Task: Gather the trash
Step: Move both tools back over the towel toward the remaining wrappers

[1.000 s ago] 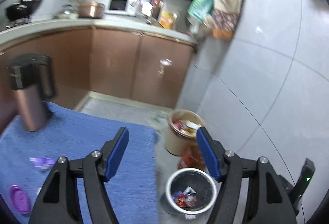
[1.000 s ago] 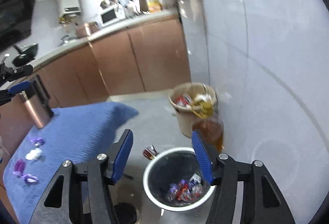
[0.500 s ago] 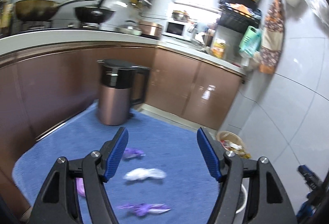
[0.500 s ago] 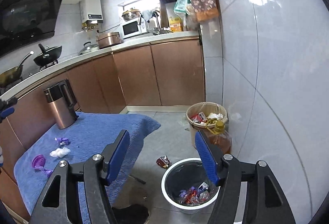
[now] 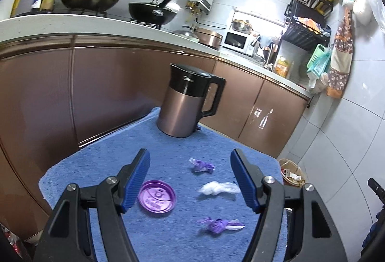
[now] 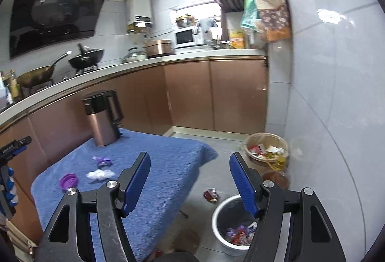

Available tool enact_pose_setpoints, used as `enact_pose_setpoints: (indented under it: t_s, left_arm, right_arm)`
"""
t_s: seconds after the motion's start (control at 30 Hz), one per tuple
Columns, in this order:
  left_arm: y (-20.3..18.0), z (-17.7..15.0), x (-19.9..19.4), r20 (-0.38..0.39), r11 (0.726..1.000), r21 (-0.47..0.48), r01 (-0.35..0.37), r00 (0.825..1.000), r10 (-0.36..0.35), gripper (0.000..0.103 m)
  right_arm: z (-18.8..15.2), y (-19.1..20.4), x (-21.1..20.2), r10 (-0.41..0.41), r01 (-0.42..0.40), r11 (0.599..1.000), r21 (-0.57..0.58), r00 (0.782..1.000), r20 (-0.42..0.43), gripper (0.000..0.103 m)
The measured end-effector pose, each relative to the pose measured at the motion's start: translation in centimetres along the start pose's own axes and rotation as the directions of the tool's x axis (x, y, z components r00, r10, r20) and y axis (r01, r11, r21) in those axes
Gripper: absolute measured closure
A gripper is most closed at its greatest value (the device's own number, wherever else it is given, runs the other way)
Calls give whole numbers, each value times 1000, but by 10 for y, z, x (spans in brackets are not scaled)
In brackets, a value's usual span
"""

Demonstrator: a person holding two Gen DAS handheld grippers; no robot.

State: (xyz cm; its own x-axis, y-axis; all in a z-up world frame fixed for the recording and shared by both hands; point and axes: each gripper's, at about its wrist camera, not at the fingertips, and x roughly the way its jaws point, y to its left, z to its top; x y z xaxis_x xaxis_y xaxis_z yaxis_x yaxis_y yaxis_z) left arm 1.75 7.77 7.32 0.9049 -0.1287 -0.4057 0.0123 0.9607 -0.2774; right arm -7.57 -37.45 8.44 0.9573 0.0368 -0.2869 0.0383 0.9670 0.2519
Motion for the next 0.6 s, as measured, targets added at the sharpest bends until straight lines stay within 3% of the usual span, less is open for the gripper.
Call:
enact_pose_setpoints:
  t_s: [0.13, 0.3, 0.6]
  left_arm:
    - [10, -4, 3, -16, 1000, -19, 4, 1000, -4, 35]
    - [15, -32, 24, -110, 999, -41, 35, 993, -39, 35]
    - [4, -93, 71, -283, 991, -83, 107, 951, -126, 35]
  right_arm:
    - [2, 19, 11, 60, -60, 998, -17, 998, -15, 37]
    - [-1, 41, 32, 126, -128, 991, -26, 990, -58, 37]
    - [-12, 83, 99, 256, -265, 963, -39, 953, -165, 37]
